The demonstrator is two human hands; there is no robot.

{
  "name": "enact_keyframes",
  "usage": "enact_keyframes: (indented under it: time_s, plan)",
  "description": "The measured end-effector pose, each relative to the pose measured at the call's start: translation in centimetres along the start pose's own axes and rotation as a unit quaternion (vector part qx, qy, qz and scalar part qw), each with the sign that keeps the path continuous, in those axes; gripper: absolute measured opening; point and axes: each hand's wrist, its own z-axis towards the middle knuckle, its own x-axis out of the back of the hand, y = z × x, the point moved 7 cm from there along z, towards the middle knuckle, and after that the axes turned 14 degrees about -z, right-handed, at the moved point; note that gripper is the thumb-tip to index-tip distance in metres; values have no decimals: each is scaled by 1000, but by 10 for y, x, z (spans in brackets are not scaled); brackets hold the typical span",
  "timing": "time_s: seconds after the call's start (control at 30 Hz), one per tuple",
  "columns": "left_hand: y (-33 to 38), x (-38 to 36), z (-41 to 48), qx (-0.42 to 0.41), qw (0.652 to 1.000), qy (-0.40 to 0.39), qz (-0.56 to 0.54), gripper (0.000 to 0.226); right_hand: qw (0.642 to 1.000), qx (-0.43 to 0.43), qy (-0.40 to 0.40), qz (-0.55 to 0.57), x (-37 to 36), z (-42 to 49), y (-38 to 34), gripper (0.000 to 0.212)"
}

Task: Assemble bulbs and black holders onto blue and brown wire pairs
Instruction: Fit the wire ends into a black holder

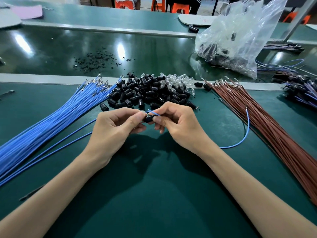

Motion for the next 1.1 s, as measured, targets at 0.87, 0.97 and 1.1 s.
enact_keyframes:
  time_s: [0.87,0.97,1.1]
  plan:
    - [28,6,3,-214,916,-22,339,35,999,-41,9,14,2,-1,6,19]
    - [22,-10,-3,-216,905,-84,358,27,999,-33,1,-10,0,-1,6,15]
    - [25,-3,-2,-198,932,-44,300,14,982,34,104,-153,13,-2,-4,9]
